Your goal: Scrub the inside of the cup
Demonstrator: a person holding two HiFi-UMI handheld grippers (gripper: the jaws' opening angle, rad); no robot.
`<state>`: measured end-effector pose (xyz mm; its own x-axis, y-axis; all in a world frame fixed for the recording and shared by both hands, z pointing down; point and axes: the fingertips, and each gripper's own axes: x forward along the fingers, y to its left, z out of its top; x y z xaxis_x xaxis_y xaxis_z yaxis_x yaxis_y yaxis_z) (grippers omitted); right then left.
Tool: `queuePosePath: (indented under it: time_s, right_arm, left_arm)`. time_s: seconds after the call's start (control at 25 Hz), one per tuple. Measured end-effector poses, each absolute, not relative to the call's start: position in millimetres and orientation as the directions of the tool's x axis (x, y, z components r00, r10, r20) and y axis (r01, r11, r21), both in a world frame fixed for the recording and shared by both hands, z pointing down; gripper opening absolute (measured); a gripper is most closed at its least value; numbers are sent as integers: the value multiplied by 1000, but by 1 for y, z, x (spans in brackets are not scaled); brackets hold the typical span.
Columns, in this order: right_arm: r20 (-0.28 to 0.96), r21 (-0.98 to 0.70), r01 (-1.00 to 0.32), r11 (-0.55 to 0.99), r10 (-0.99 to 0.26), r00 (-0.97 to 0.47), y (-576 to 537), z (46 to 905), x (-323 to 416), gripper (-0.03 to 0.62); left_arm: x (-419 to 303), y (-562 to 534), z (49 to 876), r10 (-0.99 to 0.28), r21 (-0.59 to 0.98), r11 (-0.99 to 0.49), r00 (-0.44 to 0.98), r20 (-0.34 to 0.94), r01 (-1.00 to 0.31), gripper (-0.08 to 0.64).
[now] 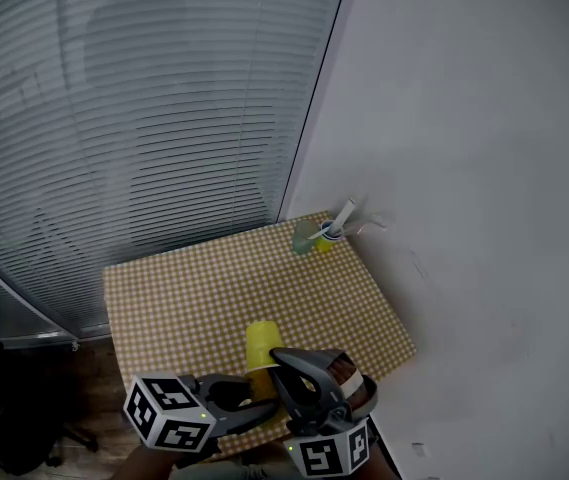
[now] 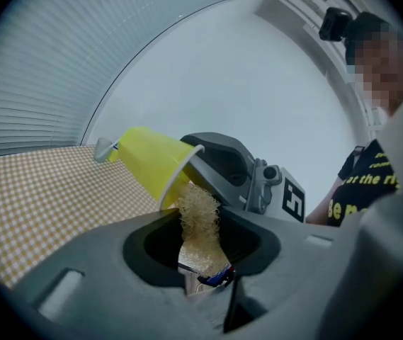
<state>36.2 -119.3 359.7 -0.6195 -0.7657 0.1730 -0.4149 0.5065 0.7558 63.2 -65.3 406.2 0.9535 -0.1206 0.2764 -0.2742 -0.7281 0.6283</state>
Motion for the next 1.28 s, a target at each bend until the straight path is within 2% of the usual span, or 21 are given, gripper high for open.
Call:
queuePosePath:
  time_s: [0.84, 1.28]
  right_arm:
    - [187, 754, -403, 519, -758, -625, -113, 364, 33, 28]
    - [200, 749, -404, 525, -760, -618, -116, 367, 33, 26]
  left_arm:
    - [47, -69, 414, -128, 571, -734, 902, 413, -366, 132]
    - [60, -57, 417, -75, 546, -768, 893, 444, -336, 133]
